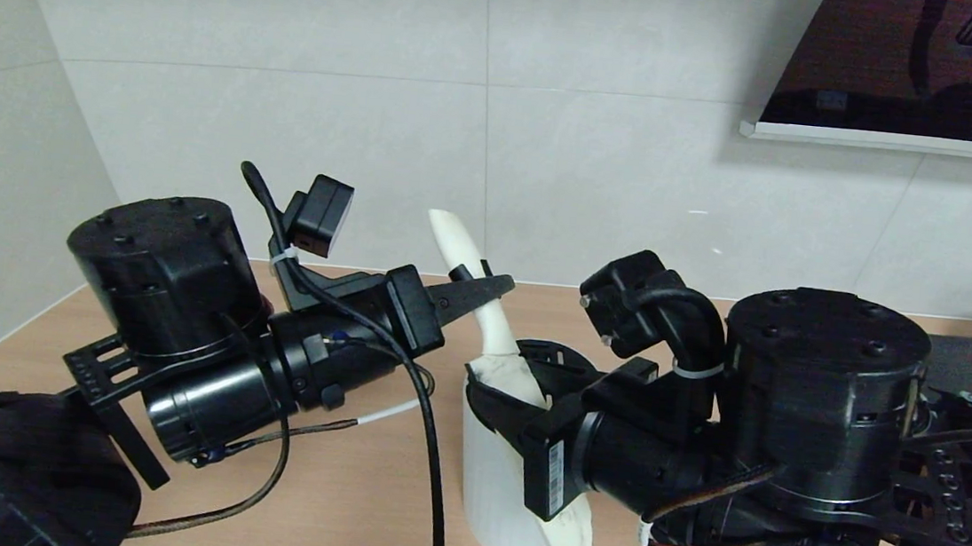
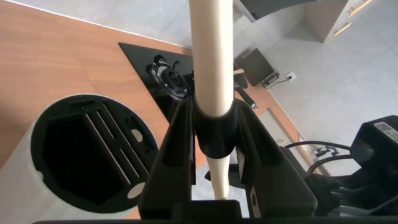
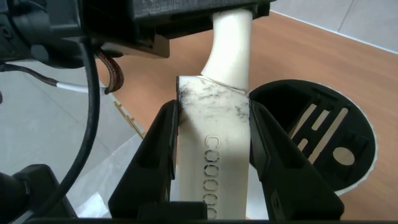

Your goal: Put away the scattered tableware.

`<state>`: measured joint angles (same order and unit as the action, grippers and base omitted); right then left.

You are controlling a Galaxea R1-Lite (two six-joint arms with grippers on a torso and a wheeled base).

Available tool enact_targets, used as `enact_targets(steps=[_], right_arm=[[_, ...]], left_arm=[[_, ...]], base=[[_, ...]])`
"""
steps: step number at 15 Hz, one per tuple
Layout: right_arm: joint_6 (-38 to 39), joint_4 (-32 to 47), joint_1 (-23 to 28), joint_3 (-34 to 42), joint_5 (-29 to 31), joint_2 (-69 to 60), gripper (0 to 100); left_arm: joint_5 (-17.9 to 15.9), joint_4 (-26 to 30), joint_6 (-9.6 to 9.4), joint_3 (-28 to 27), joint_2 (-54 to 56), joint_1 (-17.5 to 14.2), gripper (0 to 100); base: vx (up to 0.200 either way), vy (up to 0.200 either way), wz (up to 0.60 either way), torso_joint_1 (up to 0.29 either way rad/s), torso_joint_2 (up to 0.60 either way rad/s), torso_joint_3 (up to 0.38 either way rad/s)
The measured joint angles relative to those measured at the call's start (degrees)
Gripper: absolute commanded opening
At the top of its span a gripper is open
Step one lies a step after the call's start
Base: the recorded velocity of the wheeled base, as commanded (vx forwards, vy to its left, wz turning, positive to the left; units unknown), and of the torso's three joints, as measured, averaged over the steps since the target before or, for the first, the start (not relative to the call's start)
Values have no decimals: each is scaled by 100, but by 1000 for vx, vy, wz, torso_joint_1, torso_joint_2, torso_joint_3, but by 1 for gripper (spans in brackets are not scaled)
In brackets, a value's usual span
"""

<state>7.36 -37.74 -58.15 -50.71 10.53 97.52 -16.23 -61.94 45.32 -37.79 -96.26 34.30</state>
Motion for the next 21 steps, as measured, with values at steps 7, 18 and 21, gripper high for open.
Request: enact_targets(steps=[7, 18, 21], right_arm=[[11, -13, 11, -2, 11, -10, 100], [82, 4, 873, -90, -44, -546, 100], [73, 30, 1340, -232, -72, -720, 100]], left_arm=[[-28, -219, 16, 56, 37, -5, 0], [132, 1320, -20, -623, 786, -492, 0], [972, 2213, -540, -1270, 1120, -438, 0]], base=[[0, 0, 0, 0, 0, 0], [0, 0, 0, 0, 0, 0], [0, 0, 0, 0, 0, 0]])
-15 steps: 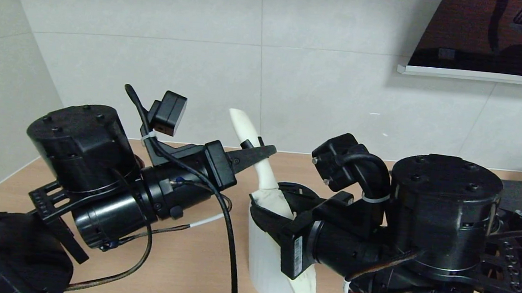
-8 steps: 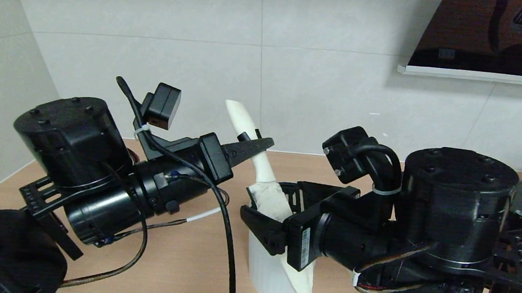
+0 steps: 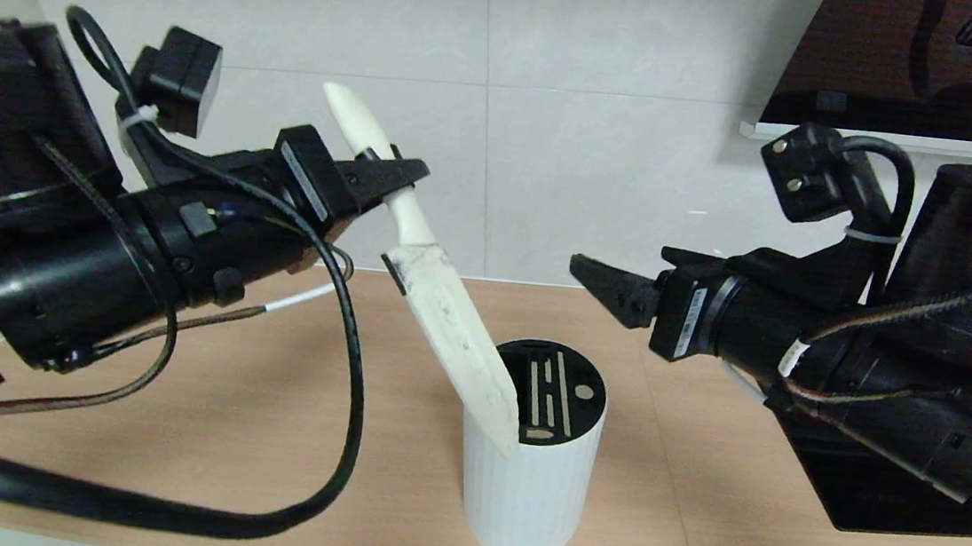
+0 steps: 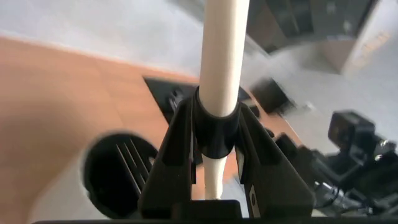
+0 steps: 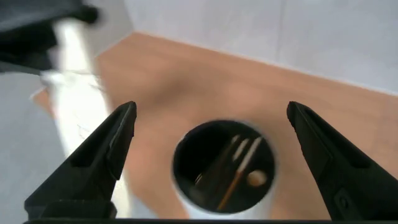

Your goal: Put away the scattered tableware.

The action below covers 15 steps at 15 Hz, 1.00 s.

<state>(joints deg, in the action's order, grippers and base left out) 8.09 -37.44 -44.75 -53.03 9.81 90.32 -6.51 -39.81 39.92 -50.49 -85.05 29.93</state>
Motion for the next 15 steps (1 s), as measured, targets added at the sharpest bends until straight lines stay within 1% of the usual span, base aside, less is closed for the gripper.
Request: enact_targets(steps=[1, 2, 3, 4, 5, 6, 7, 8, 9, 10, 11, 12, 13, 15], right_arm=[[2, 7, 137, -30, -2, -13, 100], [2, 11, 200, -41, 0, -22, 100], [6, 11, 236, -49, 1, -30, 100], [5, 9, 276, -50, 1, -35, 100], [5, 11, 328, -41, 1, -33, 100], [5, 9, 366, -38, 0, -20, 100], [2, 0, 385, -35, 1, -2, 100], [2, -4, 391, -30, 4, 9, 100], [5, -17, 394, -28, 1, 17, 100], [2, -22, 396, -28, 1, 24, 100], [2, -22, 401, -24, 4, 30, 100], [2, -27, 402, -22, 4, 41, 100], [0, -33, 399, -17, 4, 48, 100], [2, -33, 399, -13, 1, 63, 100]], left_arm=[[528, 194, -399, -267, -4, 205, 0], [973, 311, -752, -494, -52, 430, 0], [1409, 350, -1034, -661, -116, 667, 0], [1783, 358, -1234, -739, -163, 883, 0], [2115, 358, -1504, -769, -201, 1102, 0], [2421, 361, -1842, -774, -223, 1282, 0], [2753, 350, -2143, -755, -232, 1398, 0], [3182, 339, -2471, -713, -232, 1513, 0], [3540, 260, -2770, -661, -232, 1615, 0], [3707, 130, -2950, -603, -232, 1712, 0], [3768, -151, -3101, -529, -245, 1773, 0], [3818, -549, -3216, -482, -279, 1794, 0], [3946, -784, -3287, -444, -345, 1808, 0], [4322, -1019, -3424, -466, -566, 1816, 0]], base=[[0, 0, 0, 0, 0, 0], [0, 0, 0, 0, 0, 0], [0, 0, 0, 0, 0, 0], [0, 0, 0, 0, 0, 0], [0, 0, 0, 0, 0, 0], [0, 0, 0, 0, 0, 0], [0, 0, 0, 0, 0, 0], [0, 0, 0, 0, 0, 0], [0, 0, 0, 0, 0, 0], [0, 0, 0, 0, 0, 0], [0, 0, 0, 0, 0, 0], [0, 0, 0, 0, 0, 0], [0, 0, 0, 0, 0, 0], [0, 0, 0, 0, 0, 0]])
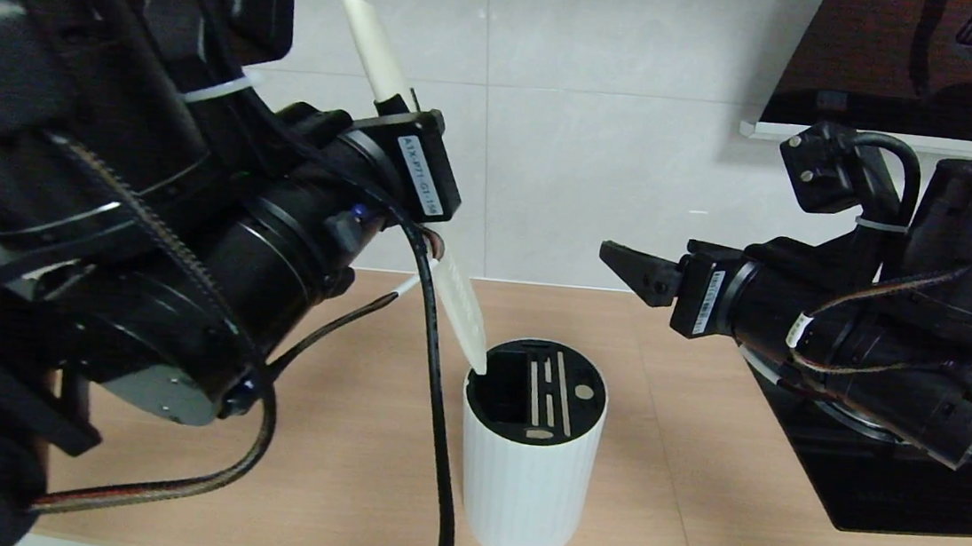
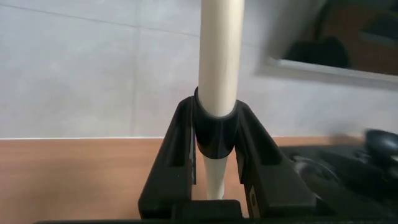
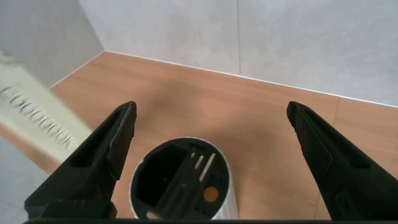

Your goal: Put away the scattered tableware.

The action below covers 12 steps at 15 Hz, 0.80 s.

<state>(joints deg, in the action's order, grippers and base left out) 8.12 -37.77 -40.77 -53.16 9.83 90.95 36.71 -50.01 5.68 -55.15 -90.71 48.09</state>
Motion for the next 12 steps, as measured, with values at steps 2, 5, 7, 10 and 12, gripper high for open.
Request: enact_targets(steps=[2, 5, 7, 10, 12], right_arm=[[-2, 2, 2, 0, 2, 17, 100], [2, 0, 0, 0, 0, 26, 100], [0, 0, 0, 0, 2, 30, 100], [0, 0, 2, 7, 5, 30, 100], [-2, 0, 0, 7, 2, 28, 100]], left_arm=[[207, -169, -60, -68, -276, 9, 0], [221, -174, -62, -100, -488, 55, 0], [238, -185, -43, -132, -612, 66, 0], [254, -246, -24, -163, -824, 74, 0], [246, -257, 11, -163, -942, 77, 0]], base=[[0, 0, 0, 0, 0, 0], [0, 0, 0, 0, 0, 0], [0, 0, 0, 0, 0, 0], [0, 0, 0, 0, 0, 0], [0, 0, 0, 0, 0, 0]])
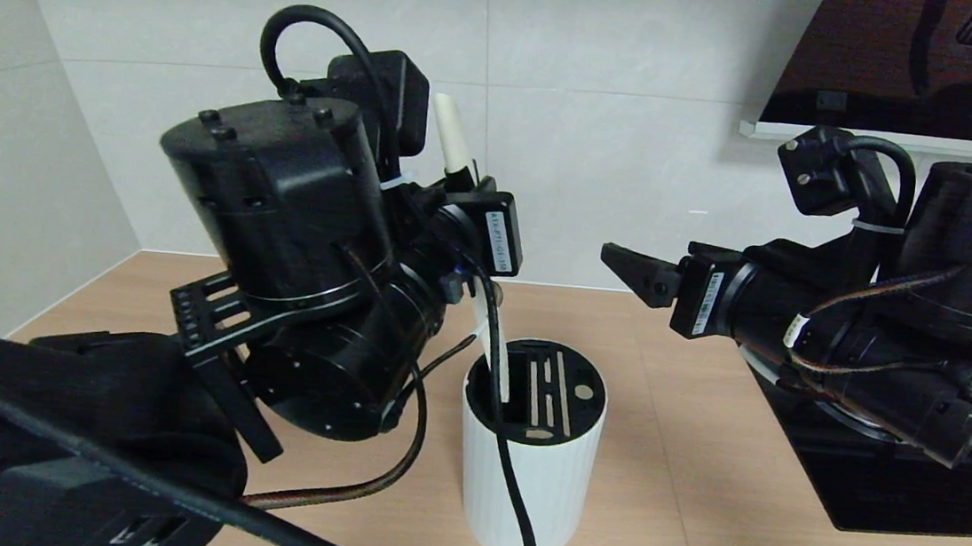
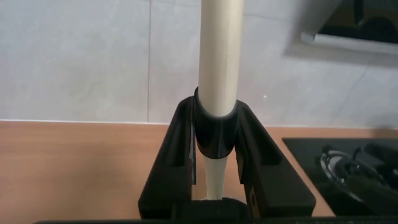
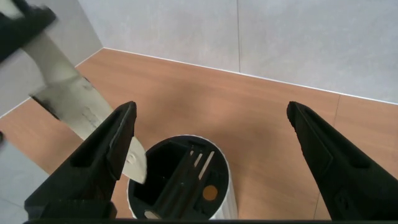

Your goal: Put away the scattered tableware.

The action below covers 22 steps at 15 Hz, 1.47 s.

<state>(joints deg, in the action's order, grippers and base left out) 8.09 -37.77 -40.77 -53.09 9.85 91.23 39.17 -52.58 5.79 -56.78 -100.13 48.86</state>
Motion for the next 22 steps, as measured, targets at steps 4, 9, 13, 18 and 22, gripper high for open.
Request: enact_targets(steps=[4, 9, 13, 18, 22], right_arm=[[0, -2, 2, 11, 0, -9, 100], [0, -9, 0, 26, 0, -6, 100], [0, -11, 0, 37, 0, -6, 100], [0, -11, 11, 59, 0, -13, 100], [-2, -9, 66, 89, -2, -37, 100]], left_arm=[[-9, 4, 74, 0, -290, 9, 0], [0, 33, 223, 48, -532, 78, 0], [0, 57, 226, 179, -695, 87, 0], [0, 66, 340, 334, -896, 105, 0], [0, 66, 430, 358, -1048, 113, 0]], base=[[0, 0, 0, 0, 0, 0], [0, 0, 0, 0, 0, 0], [0, 0, 0, 0, 0, 0], [0, 0, 0, 0, 0, 0], [0, 0, 0, 0, 0, 0]])
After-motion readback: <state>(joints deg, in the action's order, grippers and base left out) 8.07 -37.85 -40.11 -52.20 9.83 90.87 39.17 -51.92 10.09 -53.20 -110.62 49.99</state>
